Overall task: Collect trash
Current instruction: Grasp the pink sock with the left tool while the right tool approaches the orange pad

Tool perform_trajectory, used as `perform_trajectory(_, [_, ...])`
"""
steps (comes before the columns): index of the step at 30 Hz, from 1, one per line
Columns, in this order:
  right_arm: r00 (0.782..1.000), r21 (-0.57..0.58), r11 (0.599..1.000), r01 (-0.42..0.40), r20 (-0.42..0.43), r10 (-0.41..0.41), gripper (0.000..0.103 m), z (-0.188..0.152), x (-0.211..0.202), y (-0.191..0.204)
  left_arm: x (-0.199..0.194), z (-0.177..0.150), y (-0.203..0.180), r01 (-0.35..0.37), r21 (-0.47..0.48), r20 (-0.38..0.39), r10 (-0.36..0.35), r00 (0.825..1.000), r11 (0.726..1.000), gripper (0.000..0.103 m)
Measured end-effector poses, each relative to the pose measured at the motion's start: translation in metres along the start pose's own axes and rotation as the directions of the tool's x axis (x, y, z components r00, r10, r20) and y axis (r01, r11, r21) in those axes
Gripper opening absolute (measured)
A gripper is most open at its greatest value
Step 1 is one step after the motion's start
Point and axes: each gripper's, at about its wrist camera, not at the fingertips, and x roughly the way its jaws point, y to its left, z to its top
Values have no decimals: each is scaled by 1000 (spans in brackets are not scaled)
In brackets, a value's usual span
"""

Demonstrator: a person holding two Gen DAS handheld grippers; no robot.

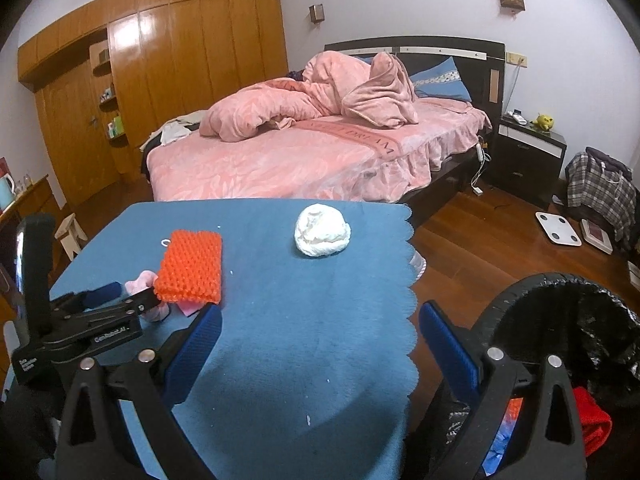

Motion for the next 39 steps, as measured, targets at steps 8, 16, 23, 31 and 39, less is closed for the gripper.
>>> perform_trajectory(8, [1000,-16,1000,-25,-6,25,97,2,6,13,-11,-5,3,69,-2,18,-69,997,998,45])
perform_trajectory(16, [999,-36,998,-52,-19,51,97,0,15,30,-31,-15,23,61,1,31,-61,998,998,43])
perform_trajectory(23, [995,-41,995,-92,-26,91,97,5,31,49,-42,-13,32,35,13,65,-35,997,999,43])
perform_trajectory(31, [989,-79,987,-143,-57,138,90,7,50,81,-39,-5,44,5,6,83,-5,997,1000,43])
perform_trajectory(39, [976,-119,975,-185,-134,169,83,2,78,112,-37,-2,57,-14,-10,83,15,996,1000,43])
